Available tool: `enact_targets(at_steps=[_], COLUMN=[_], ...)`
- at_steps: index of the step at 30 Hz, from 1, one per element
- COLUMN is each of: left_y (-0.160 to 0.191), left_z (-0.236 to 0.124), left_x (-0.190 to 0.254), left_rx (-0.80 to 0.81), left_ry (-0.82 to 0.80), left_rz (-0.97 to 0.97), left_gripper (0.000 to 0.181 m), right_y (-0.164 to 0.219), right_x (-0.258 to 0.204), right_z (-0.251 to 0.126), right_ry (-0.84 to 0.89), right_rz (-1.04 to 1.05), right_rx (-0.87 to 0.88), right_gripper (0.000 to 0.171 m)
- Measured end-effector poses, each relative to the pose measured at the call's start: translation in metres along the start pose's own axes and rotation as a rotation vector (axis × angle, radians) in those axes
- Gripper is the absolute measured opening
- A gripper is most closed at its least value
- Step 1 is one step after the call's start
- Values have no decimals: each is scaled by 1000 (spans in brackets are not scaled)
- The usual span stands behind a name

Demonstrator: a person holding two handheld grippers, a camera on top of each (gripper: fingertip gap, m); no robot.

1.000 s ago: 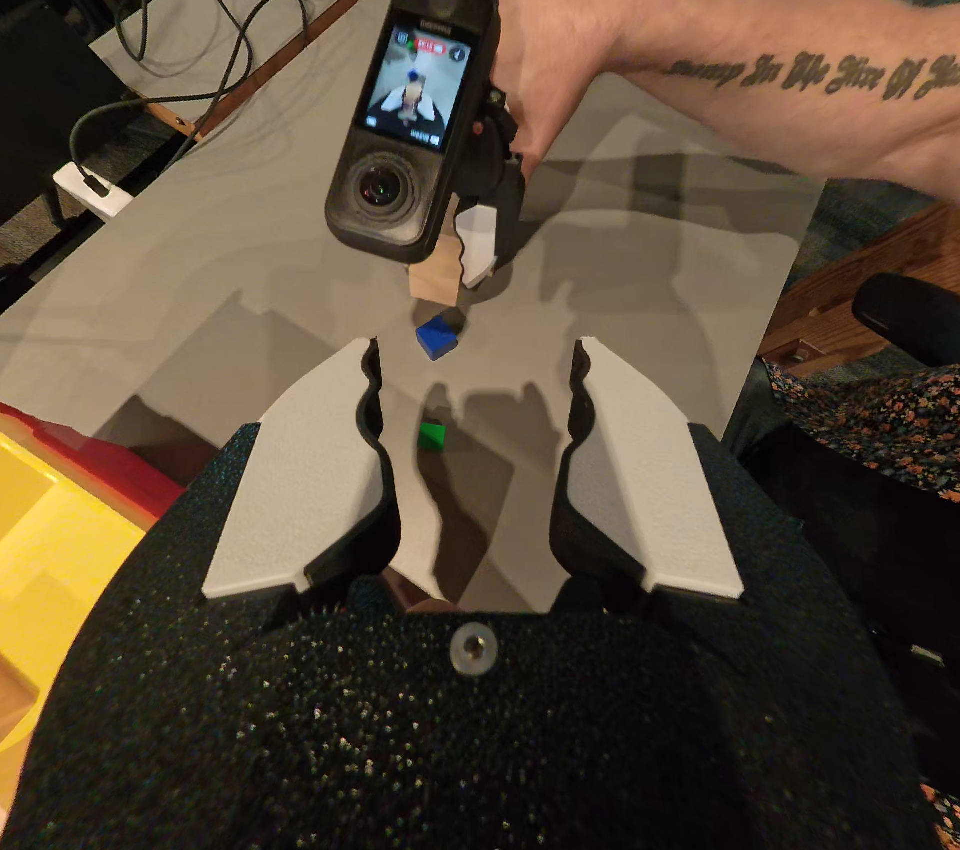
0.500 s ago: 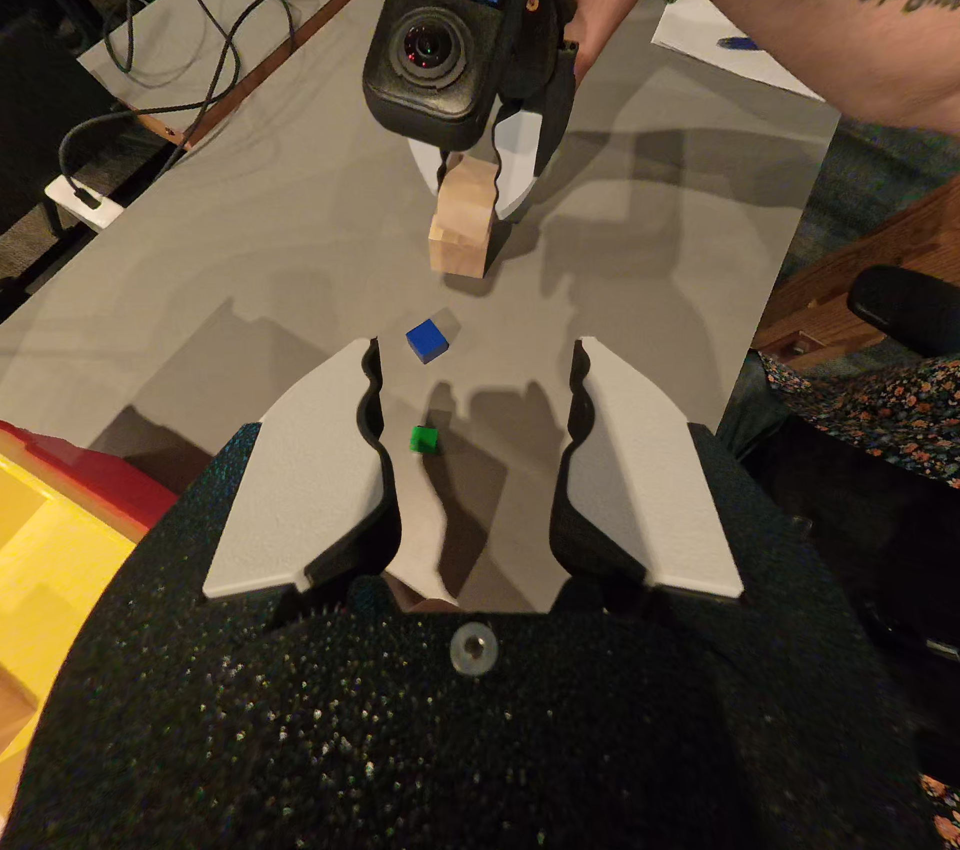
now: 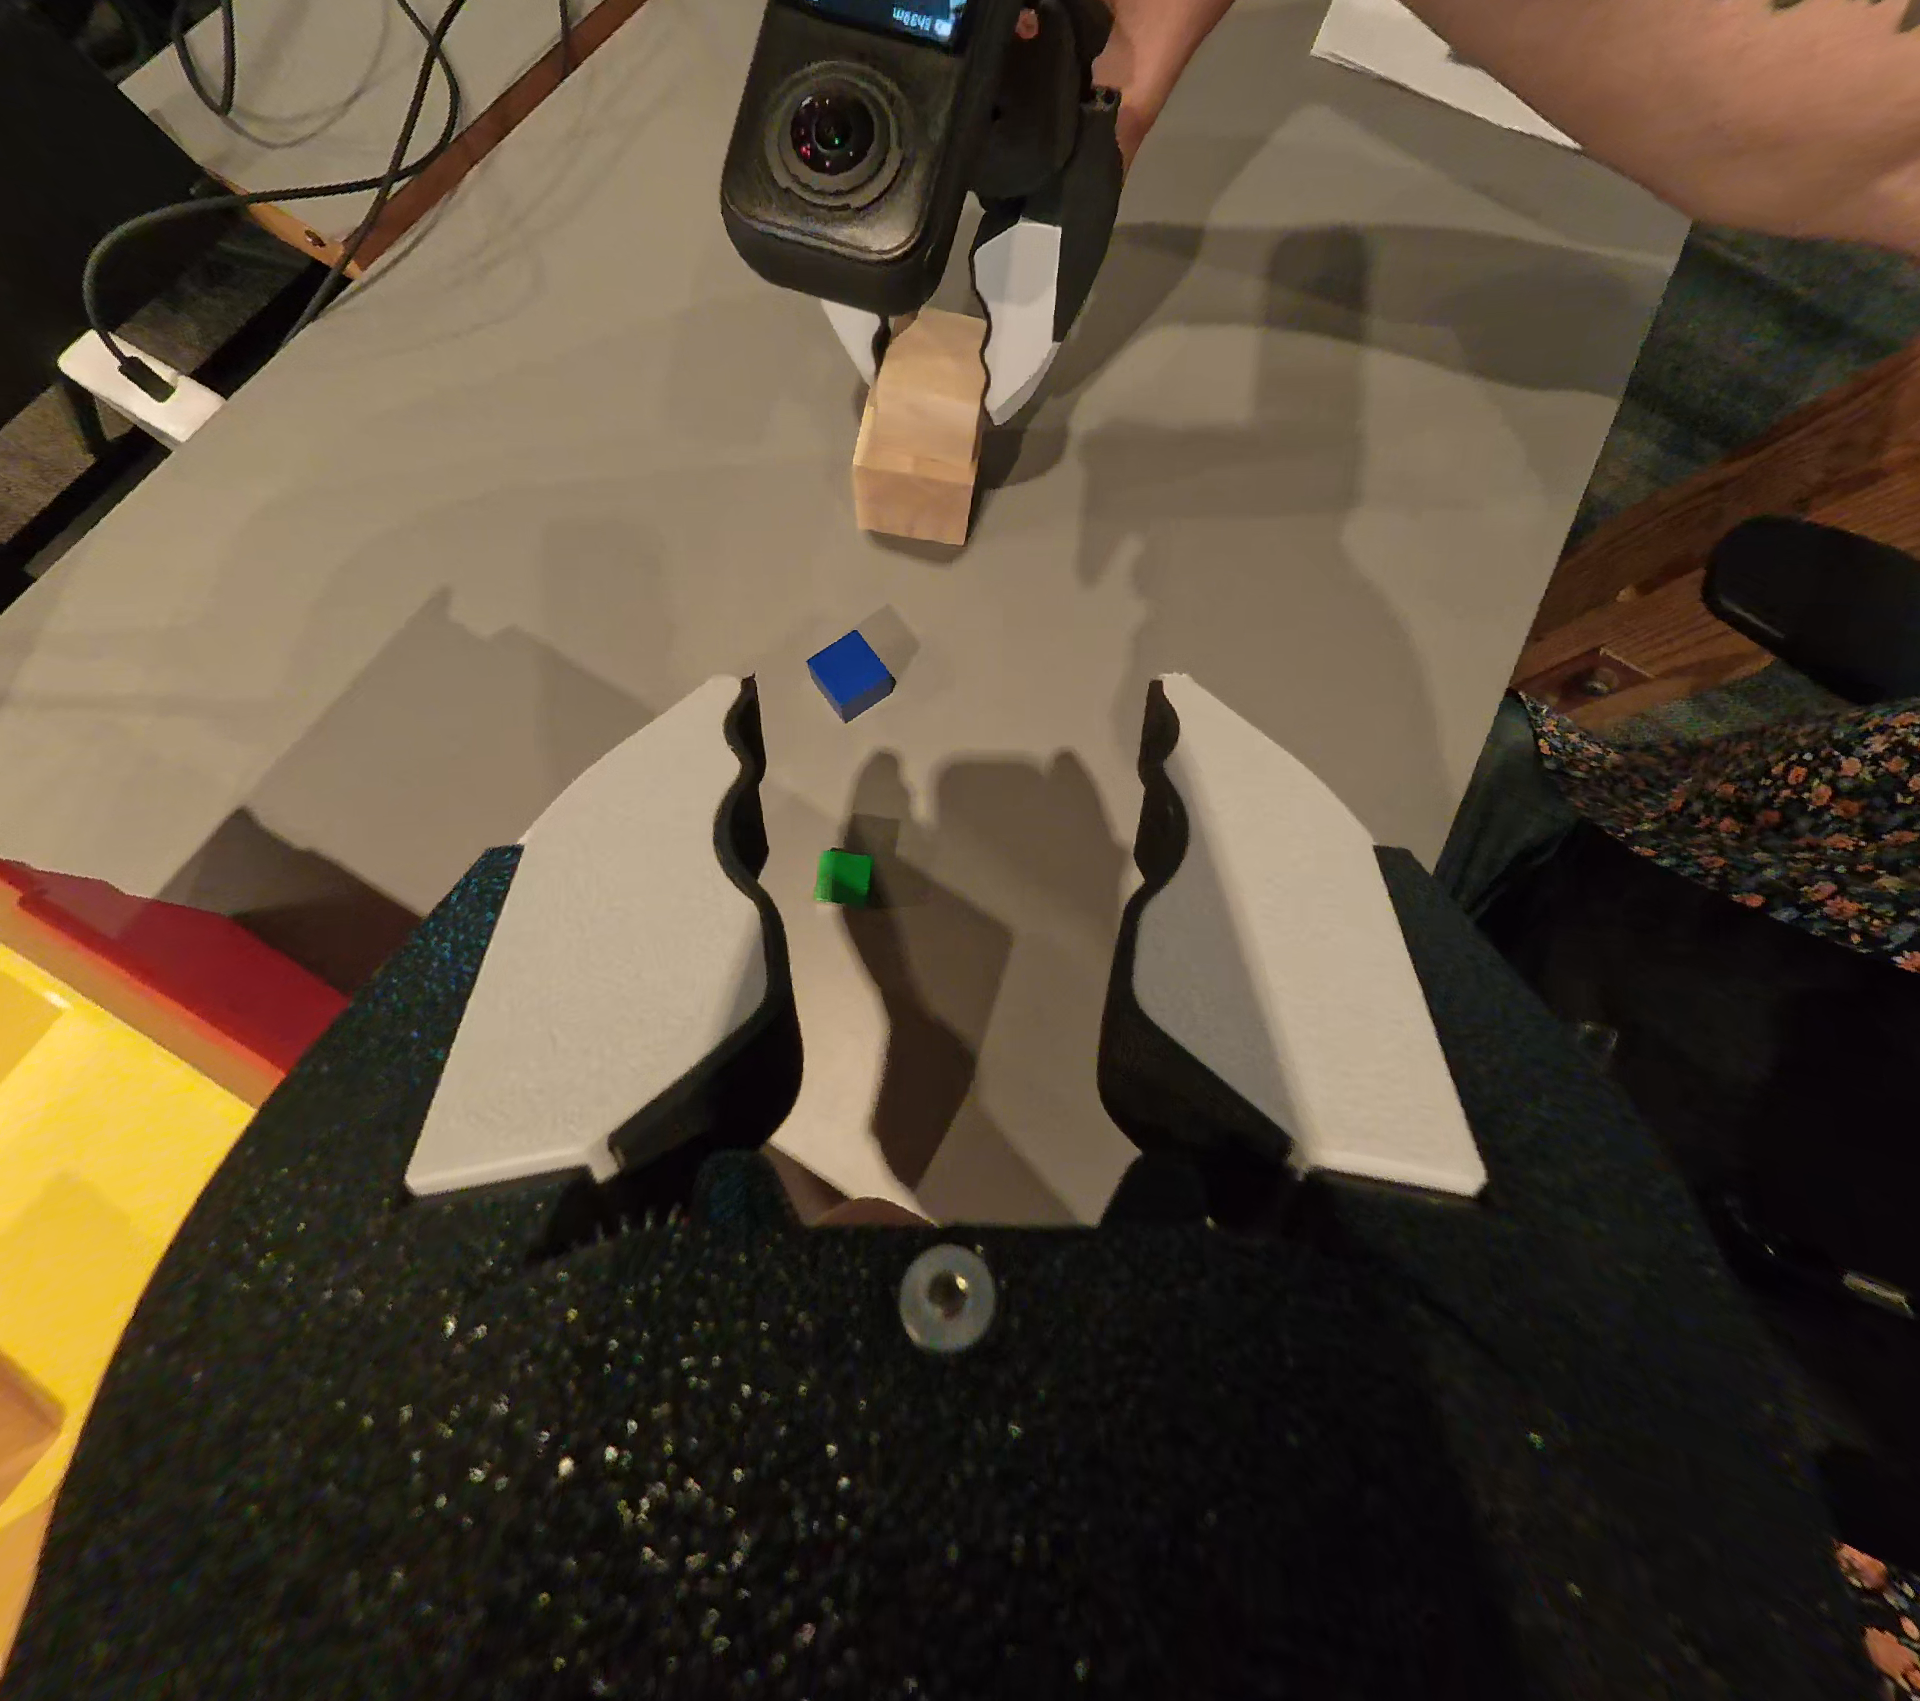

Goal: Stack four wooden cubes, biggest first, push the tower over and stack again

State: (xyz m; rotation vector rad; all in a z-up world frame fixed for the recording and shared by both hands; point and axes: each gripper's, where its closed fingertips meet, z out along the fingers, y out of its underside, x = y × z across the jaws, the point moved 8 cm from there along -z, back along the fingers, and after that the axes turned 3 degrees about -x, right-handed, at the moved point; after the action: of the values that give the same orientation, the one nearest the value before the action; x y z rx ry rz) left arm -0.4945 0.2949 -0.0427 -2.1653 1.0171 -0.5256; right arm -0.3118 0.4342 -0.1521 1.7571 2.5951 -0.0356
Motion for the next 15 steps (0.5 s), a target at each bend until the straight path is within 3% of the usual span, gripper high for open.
enact_targets(at_steps=[9,15], left_y=[1,1], left_z=[7,7], left_x=[-1,-1], left_rx=[-21,-22], left_ry=[9,9], left_rz=[-1,-1], left_gripper=[69,69], right_y=[2,2], right_x=[1,0], right_z=[2,2], right_ry=[-31,-38], right_rz=[-15,-17], right_rx=[38,56], right_gripper=[46,56])
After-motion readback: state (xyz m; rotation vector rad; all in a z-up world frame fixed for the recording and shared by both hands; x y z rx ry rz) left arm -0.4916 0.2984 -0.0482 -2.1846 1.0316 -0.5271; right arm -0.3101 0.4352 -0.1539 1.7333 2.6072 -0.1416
